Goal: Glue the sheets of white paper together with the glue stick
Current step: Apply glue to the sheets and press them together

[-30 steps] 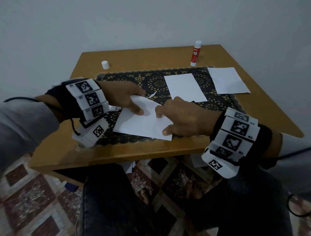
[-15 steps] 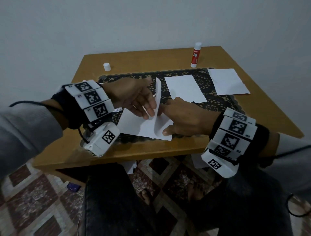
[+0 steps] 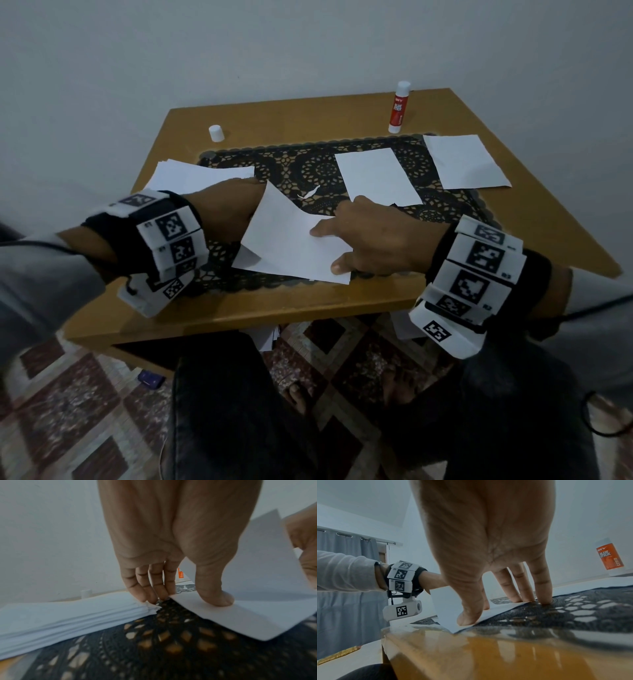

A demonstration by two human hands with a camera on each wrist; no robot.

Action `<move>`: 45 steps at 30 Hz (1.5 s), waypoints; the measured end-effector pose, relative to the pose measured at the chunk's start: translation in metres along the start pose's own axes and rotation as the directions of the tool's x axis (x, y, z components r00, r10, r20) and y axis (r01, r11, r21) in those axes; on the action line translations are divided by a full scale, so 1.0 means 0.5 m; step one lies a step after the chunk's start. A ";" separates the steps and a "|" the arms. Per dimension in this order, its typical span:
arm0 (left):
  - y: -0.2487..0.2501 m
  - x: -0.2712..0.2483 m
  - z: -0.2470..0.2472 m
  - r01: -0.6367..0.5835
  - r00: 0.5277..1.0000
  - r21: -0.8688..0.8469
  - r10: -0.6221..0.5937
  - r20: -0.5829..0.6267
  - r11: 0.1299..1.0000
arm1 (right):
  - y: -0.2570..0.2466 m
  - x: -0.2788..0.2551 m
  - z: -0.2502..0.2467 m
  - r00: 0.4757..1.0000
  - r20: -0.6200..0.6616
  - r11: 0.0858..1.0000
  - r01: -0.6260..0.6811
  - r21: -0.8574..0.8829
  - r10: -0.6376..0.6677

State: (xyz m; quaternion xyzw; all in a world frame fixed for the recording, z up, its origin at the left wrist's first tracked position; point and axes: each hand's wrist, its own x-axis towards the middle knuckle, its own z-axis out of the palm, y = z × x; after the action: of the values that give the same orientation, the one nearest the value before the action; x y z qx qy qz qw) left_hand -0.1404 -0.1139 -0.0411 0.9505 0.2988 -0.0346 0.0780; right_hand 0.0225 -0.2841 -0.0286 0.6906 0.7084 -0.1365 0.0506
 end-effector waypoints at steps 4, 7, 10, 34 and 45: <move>0.003 -0.001 -0.011 0.049 0.994 0.009 -0.050 0.096 0.999 | -0.001 -0.001 -0.001 1.000 0.012 1.000 -0.002 -0.005 0.002; 0.015 -0.007 -0.035 0.044 0.989 -0.047 -0.036 0.146 0.998 | -0.003 -0.001 -0.003 1.000 0.011 1.000 -0.002 -0.014 0.002; 0.021 -0.005 -0.053 0.086 0.986 -0.284 -0.040 0.164 0.955 | -0.004 -0.002 -0.003 1.000 0.018 1.000 -0.005 -0.015 0.005; 0.048 -0.086 0.008 -0.055 0.997 -0.011 0.056 0.057 0.998 | -0.009 0.019 -0.002 0.985 0.149 0.971 0.118 -0.209 -0.088; 0.031 -0.035 -0.028 0.043 0.998 -0.177 -0.035 0.045 0.983 | -0.037 0.026 -0.024 0.977 0.174 0.953 0.163 -0.256 -0.121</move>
State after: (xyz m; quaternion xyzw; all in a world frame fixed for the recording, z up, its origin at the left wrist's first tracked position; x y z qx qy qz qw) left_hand -0.1455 -0.1340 -0.0234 0.9328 0.3176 -0.0292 0.1680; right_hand 0.0049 -0.2685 -0.0182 0.6117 0.7621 -0.0959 0.1892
